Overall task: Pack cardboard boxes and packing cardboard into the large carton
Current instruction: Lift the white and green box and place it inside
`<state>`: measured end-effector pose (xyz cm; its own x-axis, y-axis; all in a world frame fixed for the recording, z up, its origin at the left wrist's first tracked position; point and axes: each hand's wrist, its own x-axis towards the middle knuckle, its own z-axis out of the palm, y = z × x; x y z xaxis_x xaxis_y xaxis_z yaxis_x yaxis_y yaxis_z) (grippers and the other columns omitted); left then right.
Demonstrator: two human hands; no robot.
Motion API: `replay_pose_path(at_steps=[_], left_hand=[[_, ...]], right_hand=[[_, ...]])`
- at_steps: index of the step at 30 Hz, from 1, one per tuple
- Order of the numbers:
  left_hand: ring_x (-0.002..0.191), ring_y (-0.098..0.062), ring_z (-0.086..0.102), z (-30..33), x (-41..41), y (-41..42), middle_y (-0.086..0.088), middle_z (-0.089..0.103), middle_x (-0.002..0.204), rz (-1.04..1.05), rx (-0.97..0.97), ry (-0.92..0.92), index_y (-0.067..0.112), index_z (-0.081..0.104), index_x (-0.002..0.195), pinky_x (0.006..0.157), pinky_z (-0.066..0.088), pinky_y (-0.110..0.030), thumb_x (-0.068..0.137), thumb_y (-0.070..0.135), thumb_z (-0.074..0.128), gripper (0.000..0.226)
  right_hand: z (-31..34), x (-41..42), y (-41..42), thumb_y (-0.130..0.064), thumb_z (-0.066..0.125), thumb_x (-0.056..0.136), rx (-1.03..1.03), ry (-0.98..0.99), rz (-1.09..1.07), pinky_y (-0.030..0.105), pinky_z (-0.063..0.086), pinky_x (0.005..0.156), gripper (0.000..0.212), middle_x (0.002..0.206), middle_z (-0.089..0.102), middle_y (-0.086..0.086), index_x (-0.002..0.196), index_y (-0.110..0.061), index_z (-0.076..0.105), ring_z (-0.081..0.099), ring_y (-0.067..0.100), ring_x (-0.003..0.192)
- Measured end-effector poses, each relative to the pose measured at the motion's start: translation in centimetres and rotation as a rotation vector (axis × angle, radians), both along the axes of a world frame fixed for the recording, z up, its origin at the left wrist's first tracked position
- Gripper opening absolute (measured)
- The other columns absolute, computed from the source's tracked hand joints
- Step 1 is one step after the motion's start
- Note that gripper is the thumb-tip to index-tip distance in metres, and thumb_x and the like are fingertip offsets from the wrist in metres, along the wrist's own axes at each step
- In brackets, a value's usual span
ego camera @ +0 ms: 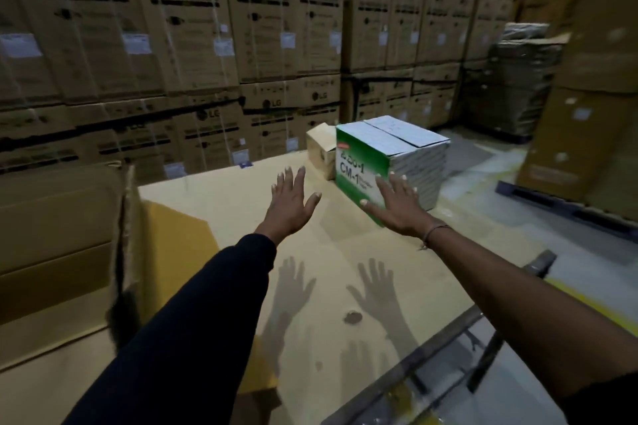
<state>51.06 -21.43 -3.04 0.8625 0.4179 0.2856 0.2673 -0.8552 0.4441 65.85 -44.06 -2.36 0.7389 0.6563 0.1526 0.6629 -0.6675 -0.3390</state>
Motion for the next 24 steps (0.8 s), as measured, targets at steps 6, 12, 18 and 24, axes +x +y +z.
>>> replay_pose_path(at_steps=[6, 12, 18, 24], left_hand=[[0.159, -0.037, -0.009, -1.5, 9.9, 0.5, -0.017, -0.010, 0.172, -0.034, -0.083, 0.008, 0.017, 0.002, 0.167, 0.127, -0.001, -0.052, 0.108, 0.050, 0.038, 0.076], [0.159, -0.037, -0.007, -2.0, 17.1, -0.3, -0.017, -0.007, 0.172, -0.081, -0.116, 0.006, 0.020, 0.002, 0.167, 0.127, 0.000, -0.052, 0.108, 0.051, 0.040, 0.077], [0.159, -0.034, -0.009, -1.4, 23.7, -1.7, -0.012, -0.008, 0.173, -0.092, -0.148, -0.003, 0.022, 0.001, 0.167, 0.128, 0.000, -0.051, 0.107, 0.053, 0.040, 0.078], [0.160, -0.030, -0.009, -0.5, 31.1, -2.8, -0.007, -0.007, 0.174, -0.059, -0.160, -0.045, 0.022, -0.001, 0.166, 0.128, 0.001, -0.054, 0.106, 0.057, 0.037, 0.079]], right_hand=[[0.3, 8.8, -0.7, -0.068, 0.040, 0.102, -0.067, 0.006, -0.035, 0.055, -0.006, 0.126, 0.086, 0.175, -0.007, 0.014, 0.168, -0.023, 0.007, -0.013, 0.035, 0.160], [-0.4, 15.6, -1.0, -0.067, 0.039, 0.103, -0.045, 0.033, -0.043, 0.055, -0.008, 0.126, 0.085, 0.174, -0.010, 0.013, 0.168, -0.025, 0.005, -0.016, 0.036, 0.159], [-0.3, 22.9, -0.9, -0.070, 0.039, 0.101, -0.011, 0.041, -0.025, 0.057, -0.007, 0.126, 0.087, 0.175, -0.004, 0.013, 0.168, -0.025, 0.007, -0.014, 0.036, 0.159], [0.4, 32.2, -0.4, -0.074, 0.039, 0.099, 0.015, 0.067, 0.023, 0.056, -0.008, 0.126, 0.090, 0.174, -0.013, 0.008, 0.168, -0.028, 0.005, -0.019, 0.033, 0.159]])
